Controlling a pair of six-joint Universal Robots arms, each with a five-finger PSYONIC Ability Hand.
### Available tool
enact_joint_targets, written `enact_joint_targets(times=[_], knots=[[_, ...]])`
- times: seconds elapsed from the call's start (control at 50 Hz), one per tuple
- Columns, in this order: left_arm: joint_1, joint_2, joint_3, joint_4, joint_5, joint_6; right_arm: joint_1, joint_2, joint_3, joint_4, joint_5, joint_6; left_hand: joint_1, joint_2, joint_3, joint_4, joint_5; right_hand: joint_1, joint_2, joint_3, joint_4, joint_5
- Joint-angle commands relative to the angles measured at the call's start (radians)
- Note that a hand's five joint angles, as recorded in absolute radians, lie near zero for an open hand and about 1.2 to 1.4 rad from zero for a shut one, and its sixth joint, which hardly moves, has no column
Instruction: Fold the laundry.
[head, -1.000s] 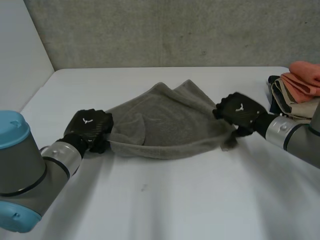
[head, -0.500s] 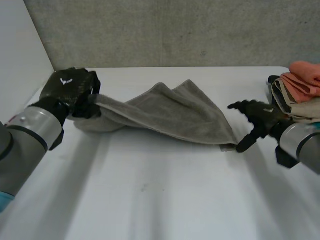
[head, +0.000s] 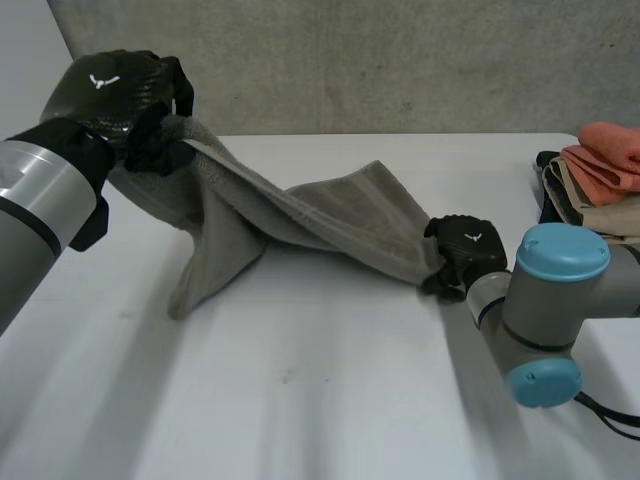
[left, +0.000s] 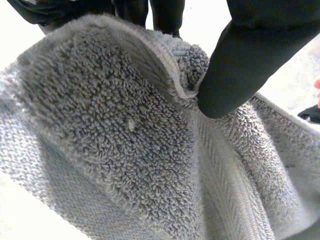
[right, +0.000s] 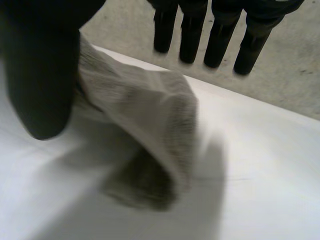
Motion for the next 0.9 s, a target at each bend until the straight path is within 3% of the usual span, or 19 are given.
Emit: enact_joint_targets(times=[0.02,0.14,0.22,0.34,0.44,0.5,0.6,0.7,0.8,0.9], knots=[[0.018,0.030,0.000,-0.001,0.000,-0.013,-0.071,0.004,-0.038,-0.021,-0.024,-0.052,0.228,0.198,0.206,0.194,0.265,0.923,0.924,0.921,0.921,0.924],[0.064,0.038,-0.011,-0.027,0.007,-0.006,-0.138,-0.156,-0.004,-0.020,-0.104,-0.051,0.228,0.198,0.206,0.194,0.265,0.923,0.924,0.921,0.921,0.924],[0.112,0.047,-0.007,-0.096,0.031,0.001,-0.214,-0.327,-0.015,0.049,-0.214,-0.092,0.228,0.198,0.206,0.194,0.265,0.923,0.924,0.921,0.921,0.924],[0.199,0.079,0.010,-0.234,0.131,0.066,-0.338,-0.529,-0.160,0.438,-0.429,-0.287,0.228,0.198,0.206,0.194,0.265,0.923,0.924,0.921,0.921,0.924],[0.243,0.073,0.038,-0.343,0.180,0.130,-0.364,-0.558,-0.288,0.721,-0.483,-0.449,0.228,0.198,0.206,0.194,0.265,0.923,0.924,0.921,0.921,0.924],[0.254,0.018,0.050,-0.388,0.180,0.164,-0.359,-0.518,-0.335,0.845,-0.483,-0.566,0.228,0.198,0.206,0.194,0.265,0.923,0.924,0.921,0.921,0.924],[0.239,-0.120,0.056,-0.356,0.184,0.197,-0.310,-0.392,-0.395,0.872,-0.422,-0.660,0.228,0.198,0.206,0.194,0.265,0.923,0.924,0.921,0.921,0.924],[0.196,-0.307,0.151,-0.171,0.186,0.214,-0.240,-0.198,-0.498,0.829,-0.290,-0.637,0.228,0.198,0.206,0.194,0.265,0.923,0.924,0.921,0.921,0.924],[0.184,-0.451,0.370,0.140,0.158,0.196,-0.175,-0.090,-0.631,0.593,-0.210,-0.516,0.228,0.198,0.206,0.194,0.265,0.923,0.924,0.921,0.921,0.924],[0.182,-0.481,0.515,0.334,0.097,0.155,-0.136,-0.117,-0.677,0.184,-0.121,-0.315,0.228,0.198,0.206,0.194,0.265,0.923,0.924,0.921,0.921,0.924]])
